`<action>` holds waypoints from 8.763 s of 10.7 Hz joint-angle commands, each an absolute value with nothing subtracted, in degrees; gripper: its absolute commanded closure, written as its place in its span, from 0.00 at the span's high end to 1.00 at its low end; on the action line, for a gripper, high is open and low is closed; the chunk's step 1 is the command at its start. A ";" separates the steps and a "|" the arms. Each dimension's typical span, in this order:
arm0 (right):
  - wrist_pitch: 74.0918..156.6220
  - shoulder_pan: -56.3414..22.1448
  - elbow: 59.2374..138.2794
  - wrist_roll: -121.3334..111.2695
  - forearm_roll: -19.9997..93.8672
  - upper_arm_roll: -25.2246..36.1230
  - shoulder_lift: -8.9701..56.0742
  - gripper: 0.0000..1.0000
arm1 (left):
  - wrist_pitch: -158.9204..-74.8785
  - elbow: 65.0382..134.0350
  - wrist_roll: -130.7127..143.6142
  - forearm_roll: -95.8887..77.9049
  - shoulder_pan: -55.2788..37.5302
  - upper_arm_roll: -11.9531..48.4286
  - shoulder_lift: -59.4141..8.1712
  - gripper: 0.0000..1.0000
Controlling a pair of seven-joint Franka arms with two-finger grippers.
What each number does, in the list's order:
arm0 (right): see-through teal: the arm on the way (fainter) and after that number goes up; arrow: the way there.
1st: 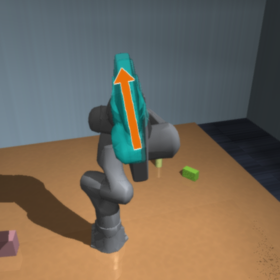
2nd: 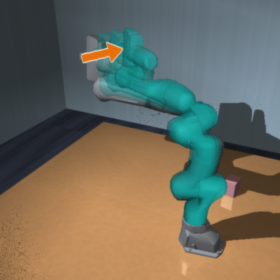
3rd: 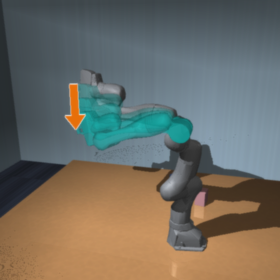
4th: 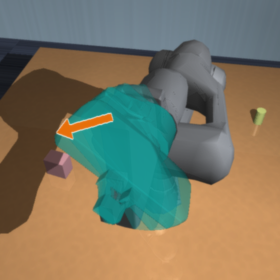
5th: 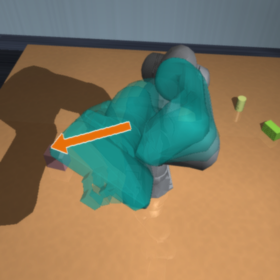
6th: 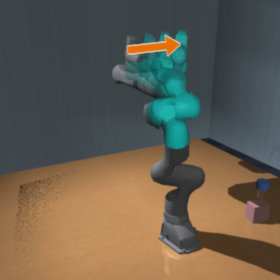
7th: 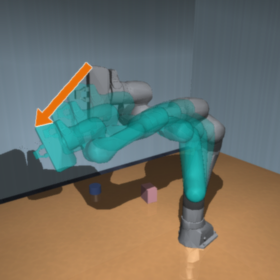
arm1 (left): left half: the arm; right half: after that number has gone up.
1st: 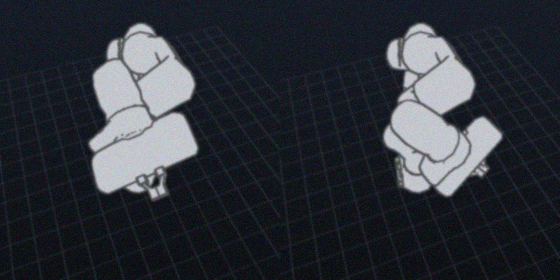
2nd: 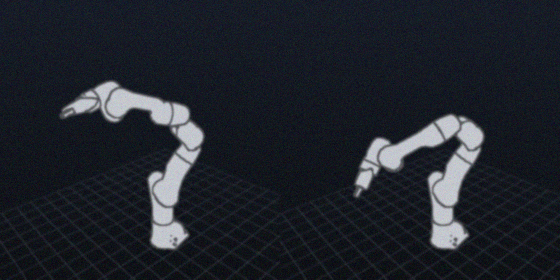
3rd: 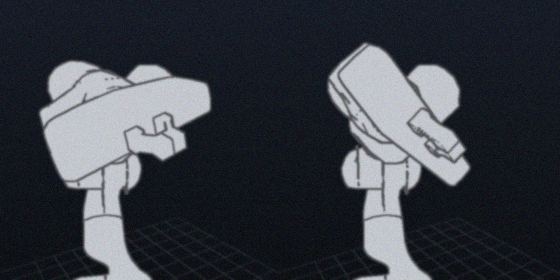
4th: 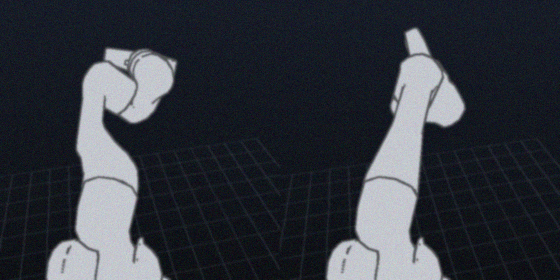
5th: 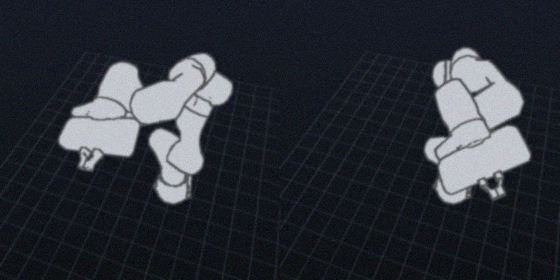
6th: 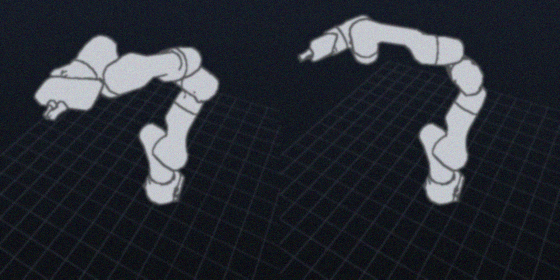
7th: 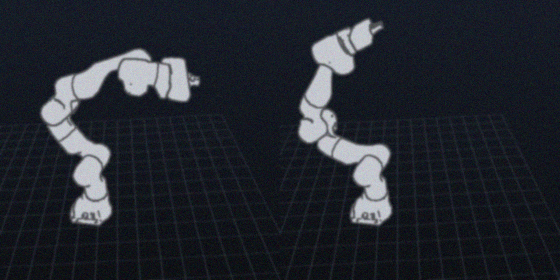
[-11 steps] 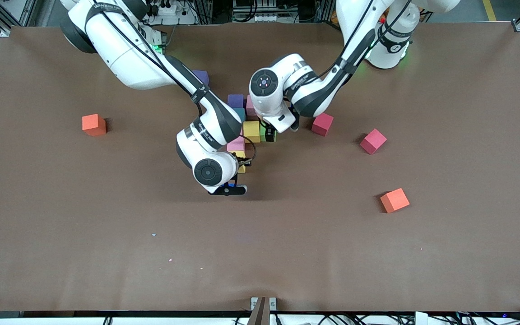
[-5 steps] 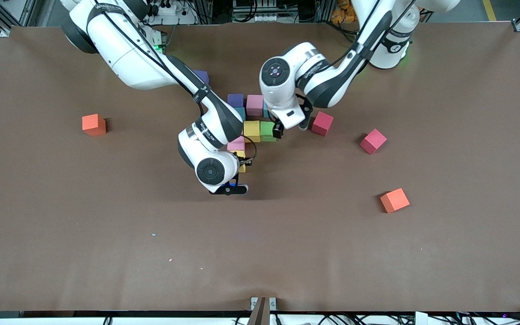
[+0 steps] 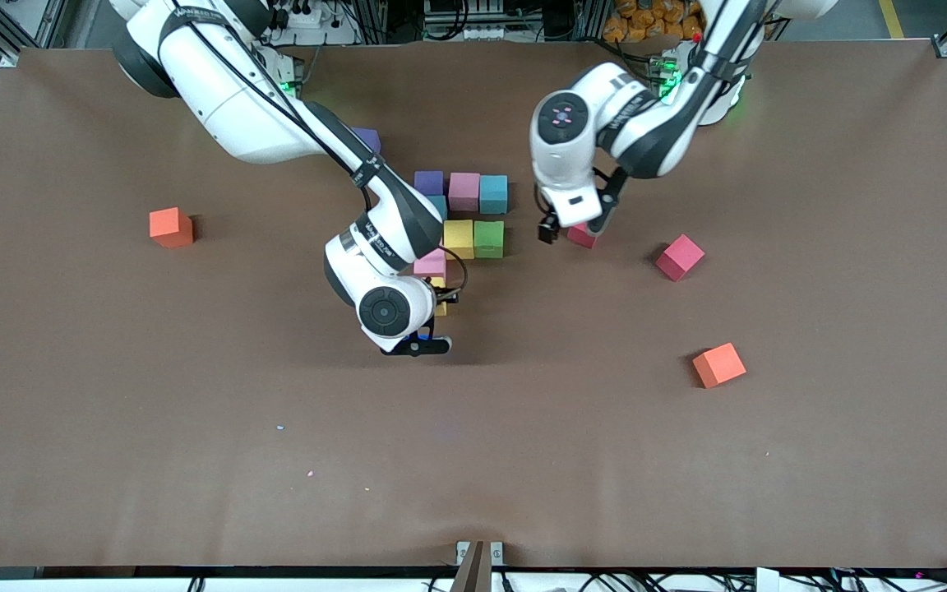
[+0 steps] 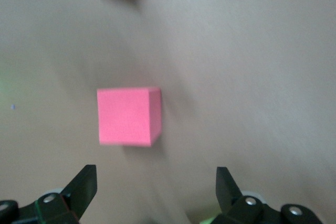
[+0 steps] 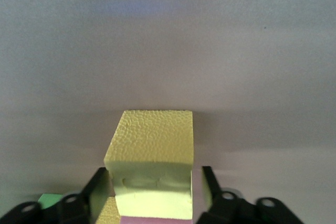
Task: Arrange 11 blocks into digit 3
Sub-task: 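Place yellow with the right gripper while the left gripper grasps pink, then retract the right gripper while the left gripper lifts the pink block, then lower the pink block beside yellow with the left gripper and open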
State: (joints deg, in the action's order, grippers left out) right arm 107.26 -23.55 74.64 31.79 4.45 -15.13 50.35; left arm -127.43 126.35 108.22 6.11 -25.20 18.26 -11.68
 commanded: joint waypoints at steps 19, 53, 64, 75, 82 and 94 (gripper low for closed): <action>89.38 -5.20 83.05 20.84 -5.54 -5.56 27.26 1.00 | -138.69 134.74 99.31 7.03 -21.80 18.72 -17.31 0.62; 87.28 7.21 95.10 -11.34 1.93 -3.25 -2.55 1.00 | -125.95 75.24 138.08 5.98 -34.54 17.31 -51.77 0.00; 87.10 7.03 95.10 -11.34 1.93 -3.34 -2.46 1.00 | -128.76 74.62 137.90 5.98 -36.04 15.29 -52.73 0.00; 87.19 6.94 95.10 -11.34 1.93 -3.34 -2.46 1.00 | -129.81 74.36 137.99 5.89 -36.74 15.29 -53.53 0.09; 87.19 6.94 95.01 -11.34 1.93 -3.34 -2.46 1.00 | -129.81 74.88 137.29 6.68 -36.74 15.03 -52.83 1.00; 87.19 6.86 95.10 -11.34 1.93 -3.34 -2.37 1.00 | -121.29 106.56 115.28 9.49 -26.84 15.73 -18.15 1.00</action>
